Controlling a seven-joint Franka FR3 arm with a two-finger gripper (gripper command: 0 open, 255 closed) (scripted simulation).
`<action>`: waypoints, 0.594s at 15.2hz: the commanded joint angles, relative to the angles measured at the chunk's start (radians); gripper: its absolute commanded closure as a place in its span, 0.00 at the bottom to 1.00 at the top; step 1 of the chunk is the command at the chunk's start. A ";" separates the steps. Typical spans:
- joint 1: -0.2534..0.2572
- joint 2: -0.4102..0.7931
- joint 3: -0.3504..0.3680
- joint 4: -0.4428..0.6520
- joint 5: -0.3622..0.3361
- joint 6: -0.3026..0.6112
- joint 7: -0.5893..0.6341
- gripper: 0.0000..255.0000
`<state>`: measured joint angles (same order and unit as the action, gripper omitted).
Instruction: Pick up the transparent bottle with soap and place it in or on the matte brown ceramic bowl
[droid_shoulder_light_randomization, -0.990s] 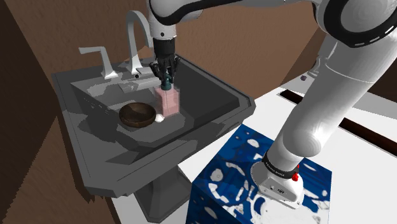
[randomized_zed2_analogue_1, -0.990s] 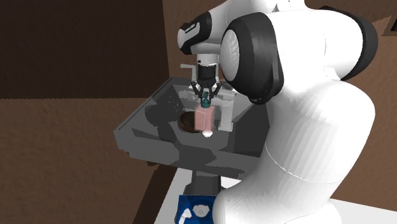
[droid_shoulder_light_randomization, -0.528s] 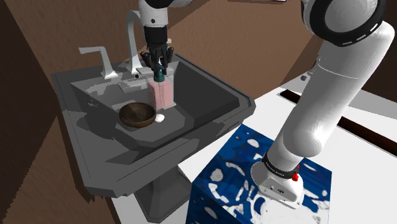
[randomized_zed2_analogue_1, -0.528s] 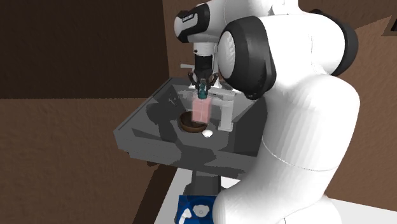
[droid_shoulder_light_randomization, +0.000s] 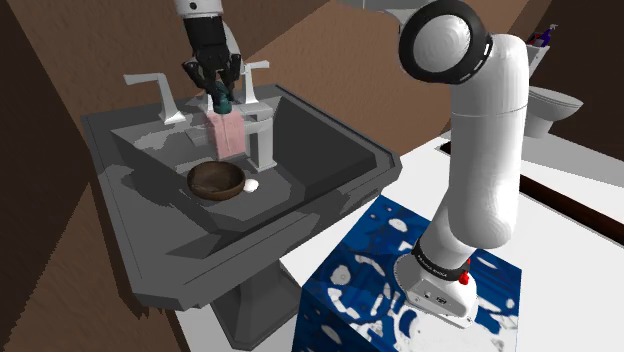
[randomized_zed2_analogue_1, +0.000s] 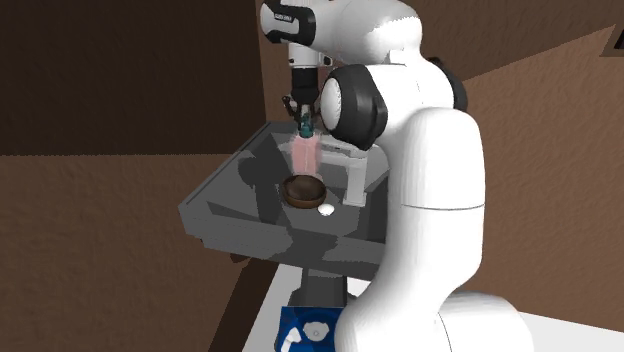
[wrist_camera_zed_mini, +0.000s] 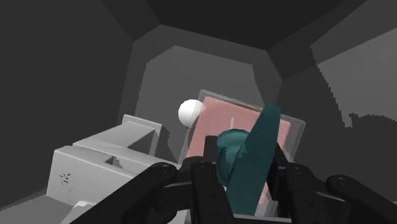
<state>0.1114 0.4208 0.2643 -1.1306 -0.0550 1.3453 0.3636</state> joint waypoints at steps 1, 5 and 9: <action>0.045 0.147 0.000 0.264 -0.034 -0.015 0.015 1.00; 0.070 0.223 -0.009 0.365 -0.045 -0.039 0.019 1.00; 0.048 0.166 -0.004 0.211 -0.035 0.056 0.019 1.00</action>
<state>0.1661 0.6050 0.2586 -0.8740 -0.0931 1.3732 0.3825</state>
